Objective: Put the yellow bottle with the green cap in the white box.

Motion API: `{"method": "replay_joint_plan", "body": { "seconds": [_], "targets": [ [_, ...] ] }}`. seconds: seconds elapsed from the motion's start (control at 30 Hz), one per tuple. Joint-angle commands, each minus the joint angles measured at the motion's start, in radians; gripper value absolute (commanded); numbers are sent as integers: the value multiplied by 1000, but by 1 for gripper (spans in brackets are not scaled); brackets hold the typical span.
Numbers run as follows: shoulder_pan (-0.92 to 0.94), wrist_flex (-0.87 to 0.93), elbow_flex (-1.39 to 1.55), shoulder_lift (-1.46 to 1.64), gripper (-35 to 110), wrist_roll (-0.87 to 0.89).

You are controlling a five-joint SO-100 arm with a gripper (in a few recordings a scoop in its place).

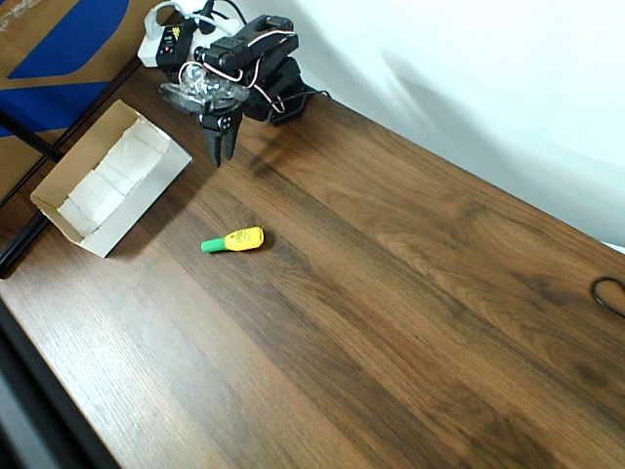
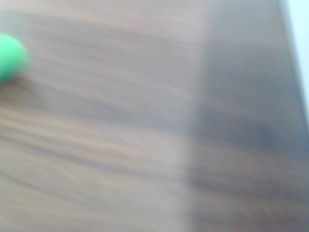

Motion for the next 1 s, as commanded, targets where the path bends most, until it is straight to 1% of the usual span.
{"method": "replay_joint_plan", "body": {
  "seconds": [0.0, 0.13, 0.27, 0.7, 0.97],
  "targets": [
    [-6, 89, -104, 23, 16, -17],
    [12, 78, -196, 25, 16, -26],
    [-26, 71, -276, -20, 16, -20],
    [-94, -129, -425, -523, 16, 44],
    [-144, -238, -548, -756, 17, 28]
  ]
}}
